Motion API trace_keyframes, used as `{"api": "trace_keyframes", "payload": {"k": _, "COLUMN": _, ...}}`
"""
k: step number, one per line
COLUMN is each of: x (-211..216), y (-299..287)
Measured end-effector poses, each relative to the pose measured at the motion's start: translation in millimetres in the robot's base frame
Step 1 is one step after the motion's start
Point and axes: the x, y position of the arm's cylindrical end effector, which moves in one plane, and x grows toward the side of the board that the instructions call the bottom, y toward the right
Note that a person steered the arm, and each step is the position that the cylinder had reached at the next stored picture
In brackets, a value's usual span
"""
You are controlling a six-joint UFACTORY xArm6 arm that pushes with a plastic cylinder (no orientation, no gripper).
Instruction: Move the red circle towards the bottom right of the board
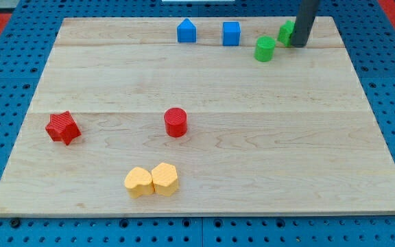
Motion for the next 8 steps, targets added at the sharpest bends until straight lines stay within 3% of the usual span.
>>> {"api": "trace_keyframes", "payload": {"k": 1, "x": 40, "y": 8}}
{"api": "trace_keyframes", "payload": {"k": 2, "x": 48, "y": -49}}
{"api": "trace_keyframes", "payload": {"k": 4, "x": 47, "y": -83}}
{"api": "trace_keyframes", "payload": {"k": 6, "x": 6, "y": -76}}
{"api": "trace_keyframes", "payload": {"k": 8, "x": -35, "y": -150}}
